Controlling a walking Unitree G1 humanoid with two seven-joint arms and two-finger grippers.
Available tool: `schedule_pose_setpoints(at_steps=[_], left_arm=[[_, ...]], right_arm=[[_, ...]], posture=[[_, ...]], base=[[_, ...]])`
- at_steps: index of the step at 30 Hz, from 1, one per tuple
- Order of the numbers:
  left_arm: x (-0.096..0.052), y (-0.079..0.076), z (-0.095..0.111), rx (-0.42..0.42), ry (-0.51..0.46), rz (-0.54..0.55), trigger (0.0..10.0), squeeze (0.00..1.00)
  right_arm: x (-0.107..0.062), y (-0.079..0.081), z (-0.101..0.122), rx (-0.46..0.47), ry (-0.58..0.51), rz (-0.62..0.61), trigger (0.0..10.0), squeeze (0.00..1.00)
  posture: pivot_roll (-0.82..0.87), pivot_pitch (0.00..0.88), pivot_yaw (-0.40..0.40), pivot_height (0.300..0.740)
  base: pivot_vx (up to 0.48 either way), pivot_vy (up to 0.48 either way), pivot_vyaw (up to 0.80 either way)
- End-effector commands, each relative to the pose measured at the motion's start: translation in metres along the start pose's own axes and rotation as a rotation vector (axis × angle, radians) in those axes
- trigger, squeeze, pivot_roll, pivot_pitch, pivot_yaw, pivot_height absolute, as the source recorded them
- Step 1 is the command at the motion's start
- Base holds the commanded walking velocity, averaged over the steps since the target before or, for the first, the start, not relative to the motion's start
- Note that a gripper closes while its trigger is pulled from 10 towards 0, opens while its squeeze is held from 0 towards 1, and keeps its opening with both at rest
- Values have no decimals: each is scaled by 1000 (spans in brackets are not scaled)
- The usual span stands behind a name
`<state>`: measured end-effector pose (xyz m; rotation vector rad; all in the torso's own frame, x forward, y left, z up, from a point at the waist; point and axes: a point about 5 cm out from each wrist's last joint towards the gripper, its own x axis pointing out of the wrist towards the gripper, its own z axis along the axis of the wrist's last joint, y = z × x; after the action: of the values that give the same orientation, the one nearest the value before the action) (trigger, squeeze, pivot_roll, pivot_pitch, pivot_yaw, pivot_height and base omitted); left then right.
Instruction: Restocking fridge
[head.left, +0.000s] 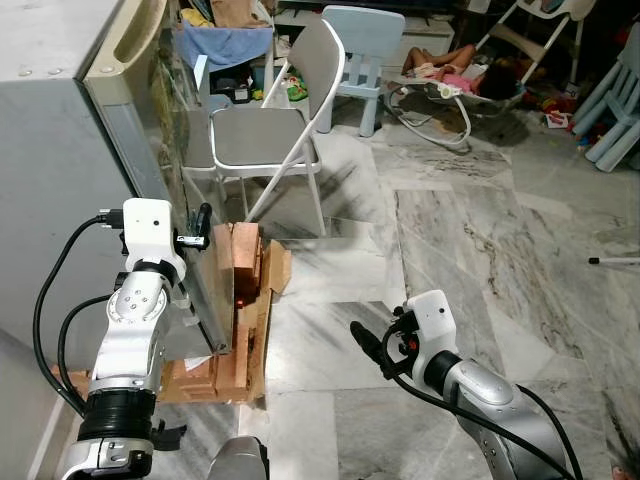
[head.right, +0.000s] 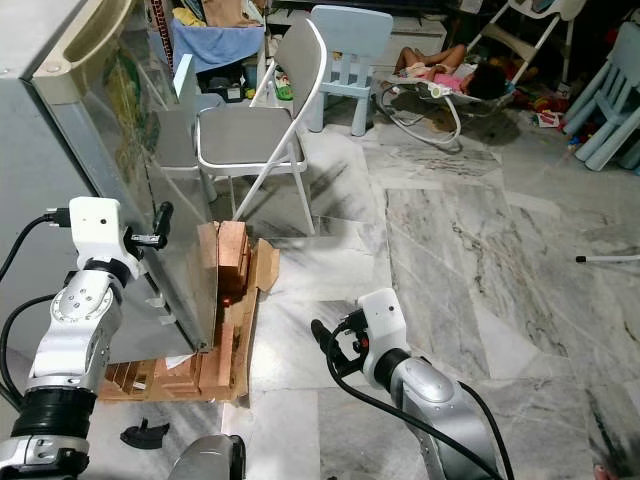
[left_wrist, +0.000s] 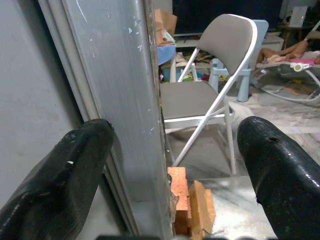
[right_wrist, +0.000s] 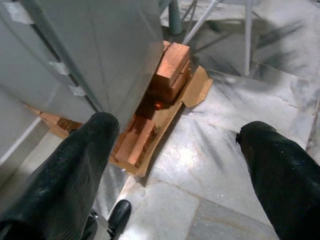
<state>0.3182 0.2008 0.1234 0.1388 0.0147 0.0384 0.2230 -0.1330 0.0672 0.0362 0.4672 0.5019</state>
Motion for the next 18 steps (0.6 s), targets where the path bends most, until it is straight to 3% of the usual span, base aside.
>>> schedule_pose_setpoints(at_steps=[1,5,10,15,18], left_arm=[[8,6,-1,23,41,71,10000,0],[17,1,6,0,17,72,10000,0],[27,-6,16,-6,-13,55,10000,0],[31,-22,24,-41,-47,-51,10000,0],[37,-51,45,-59,-114,-226,10000,0]], right_arm=[[-2,4,4,0,-13,28,10000,0],[-6,11,3,7,0,93,10000,0],[-11,6,1,6,13,94,10000,0],[-11,7,1,11,18,92,10000,0],[-9,9,0,23,29,118,10000,0]], posture=[[108,40,-60,740],[106,38,-57,740],[97,37,-53,740],[101,36,-52,740],[112,33,-56,740]], base=[[0,0,0],[0,0,0],[0,0,0],[0,0,0],[0,0,0]])
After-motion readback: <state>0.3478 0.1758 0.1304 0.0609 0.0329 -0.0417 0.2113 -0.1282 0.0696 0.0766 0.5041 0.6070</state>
